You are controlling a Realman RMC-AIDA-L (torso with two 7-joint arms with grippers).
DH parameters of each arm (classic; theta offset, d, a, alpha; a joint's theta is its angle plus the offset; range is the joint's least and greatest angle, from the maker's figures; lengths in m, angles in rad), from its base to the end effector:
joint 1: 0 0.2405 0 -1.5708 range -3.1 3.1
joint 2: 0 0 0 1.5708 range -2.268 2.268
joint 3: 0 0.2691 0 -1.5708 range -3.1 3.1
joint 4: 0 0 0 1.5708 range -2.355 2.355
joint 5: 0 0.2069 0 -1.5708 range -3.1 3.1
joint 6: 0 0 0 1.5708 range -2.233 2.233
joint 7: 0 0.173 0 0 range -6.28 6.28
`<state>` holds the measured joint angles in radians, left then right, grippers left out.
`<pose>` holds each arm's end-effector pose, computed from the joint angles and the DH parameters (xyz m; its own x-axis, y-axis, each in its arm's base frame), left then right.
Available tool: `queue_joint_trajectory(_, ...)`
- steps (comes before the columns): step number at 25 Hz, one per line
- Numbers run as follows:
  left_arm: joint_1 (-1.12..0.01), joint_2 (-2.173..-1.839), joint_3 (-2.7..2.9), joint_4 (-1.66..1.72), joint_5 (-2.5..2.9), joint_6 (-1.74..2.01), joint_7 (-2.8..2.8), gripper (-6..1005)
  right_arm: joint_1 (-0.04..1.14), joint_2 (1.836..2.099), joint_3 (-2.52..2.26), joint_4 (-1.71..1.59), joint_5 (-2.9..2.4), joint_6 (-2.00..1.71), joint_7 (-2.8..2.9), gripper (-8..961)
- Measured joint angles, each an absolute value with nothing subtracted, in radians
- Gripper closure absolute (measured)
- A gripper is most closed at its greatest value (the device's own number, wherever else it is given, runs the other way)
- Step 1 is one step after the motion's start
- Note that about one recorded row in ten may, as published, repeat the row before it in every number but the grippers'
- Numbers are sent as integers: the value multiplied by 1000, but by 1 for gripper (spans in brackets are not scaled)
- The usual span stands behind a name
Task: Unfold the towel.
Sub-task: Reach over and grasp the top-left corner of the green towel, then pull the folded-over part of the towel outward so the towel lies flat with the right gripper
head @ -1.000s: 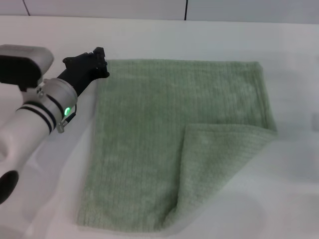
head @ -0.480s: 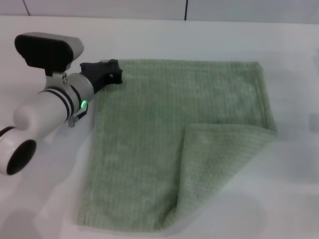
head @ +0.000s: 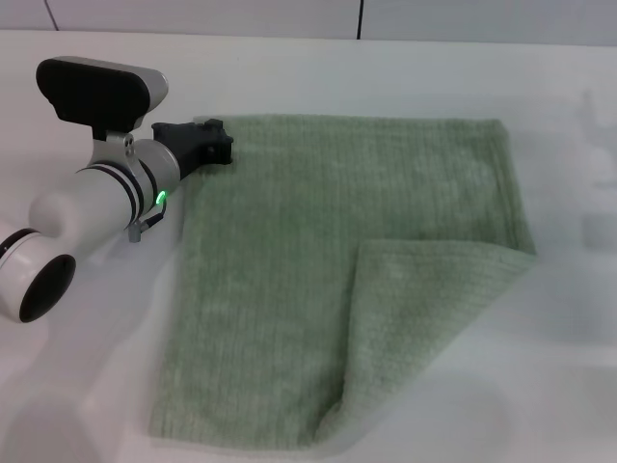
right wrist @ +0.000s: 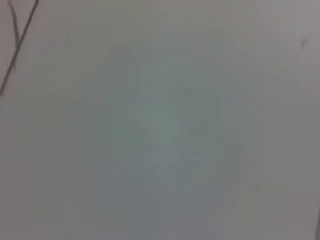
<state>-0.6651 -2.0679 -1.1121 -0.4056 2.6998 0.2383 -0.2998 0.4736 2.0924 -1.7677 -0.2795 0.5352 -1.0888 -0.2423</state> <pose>-0.2846 0.4403 -0.1022 0.7033 0.4672 0.5359 0.6952 -0.2942 -0.6559 0.3095 0.4028 0.0186 0.8732 0.1643 -0.4589 -0.4719 0.0498 -0.8802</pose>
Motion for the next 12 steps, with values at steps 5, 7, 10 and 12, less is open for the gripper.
queue_joint_trajectory(5, -667, -2067, -1112, -403, 2700, 235, -300, 1001, 447, 2092, -1824, -369, 534, -1039, -168, 177)
queue_joint_trajectory(7, -667, -2067, -1112, -402, 2700, 231, -299, 1001, 421, 2090, -1855, -431, 534, -1014, -164, 177)
queue_joint_trajectory(10, -668, -2066, -1112, -396, 2700, 229, -299, 1001, 380, 2088, -1878, -543, 534, -950, -165, 177)
queue_joint_trajectory(12, -670, -2066, -1112, -392, 2700, 229, -299, 1001, 372, 2087, -1878, -567, 534, -932, -165, 177)
